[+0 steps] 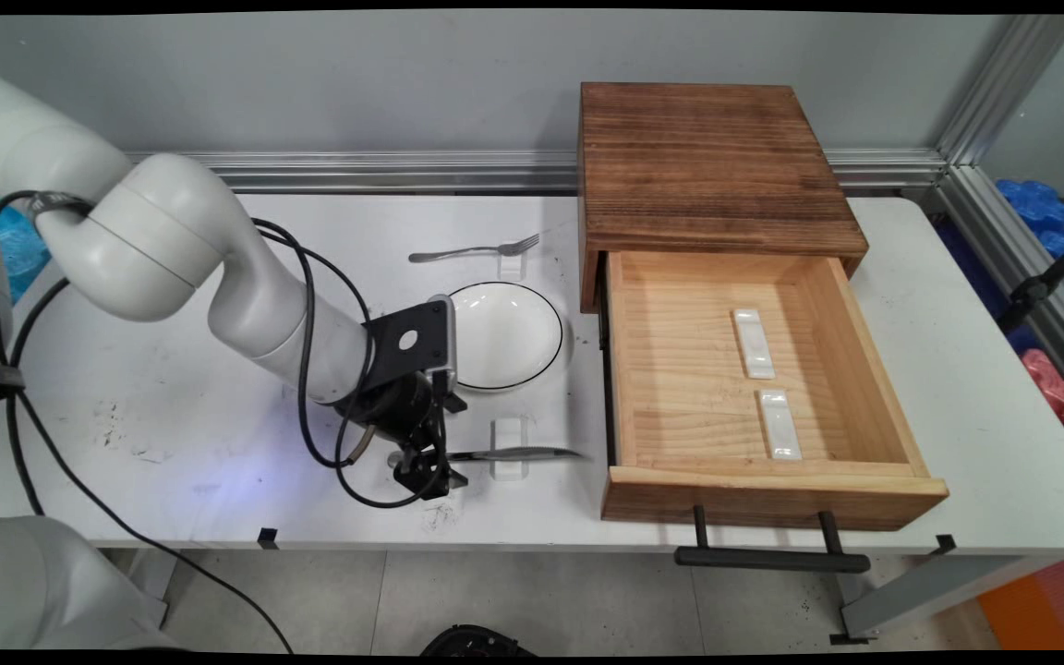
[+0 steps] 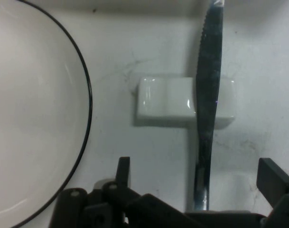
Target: Pick up the knife from the right of the white plate
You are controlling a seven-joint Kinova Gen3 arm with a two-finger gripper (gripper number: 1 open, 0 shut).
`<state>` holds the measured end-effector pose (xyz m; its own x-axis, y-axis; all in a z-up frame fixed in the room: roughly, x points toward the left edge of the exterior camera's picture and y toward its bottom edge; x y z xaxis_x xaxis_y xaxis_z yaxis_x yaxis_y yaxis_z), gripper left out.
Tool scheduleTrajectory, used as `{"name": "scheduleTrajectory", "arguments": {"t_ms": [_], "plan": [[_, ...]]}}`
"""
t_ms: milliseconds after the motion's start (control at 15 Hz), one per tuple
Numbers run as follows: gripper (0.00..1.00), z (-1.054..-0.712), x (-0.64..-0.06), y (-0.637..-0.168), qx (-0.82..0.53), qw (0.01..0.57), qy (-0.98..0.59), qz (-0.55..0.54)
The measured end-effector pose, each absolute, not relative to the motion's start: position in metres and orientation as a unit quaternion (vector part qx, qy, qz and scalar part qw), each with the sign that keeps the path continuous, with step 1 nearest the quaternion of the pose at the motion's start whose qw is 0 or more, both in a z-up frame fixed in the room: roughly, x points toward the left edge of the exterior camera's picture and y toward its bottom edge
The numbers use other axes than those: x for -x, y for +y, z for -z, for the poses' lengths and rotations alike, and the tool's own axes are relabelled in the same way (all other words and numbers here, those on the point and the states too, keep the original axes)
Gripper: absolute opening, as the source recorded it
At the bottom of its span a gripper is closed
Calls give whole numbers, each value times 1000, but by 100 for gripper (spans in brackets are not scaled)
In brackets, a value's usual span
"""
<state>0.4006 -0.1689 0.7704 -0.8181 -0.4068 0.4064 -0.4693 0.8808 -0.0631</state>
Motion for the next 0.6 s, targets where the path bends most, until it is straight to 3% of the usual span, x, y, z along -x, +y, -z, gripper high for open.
{"name": "scheduleTrajectory", "arguments": {"t_ms": [600], "plan": [[100, -765, -396, -172, -236, 194, -949, -79]]}}
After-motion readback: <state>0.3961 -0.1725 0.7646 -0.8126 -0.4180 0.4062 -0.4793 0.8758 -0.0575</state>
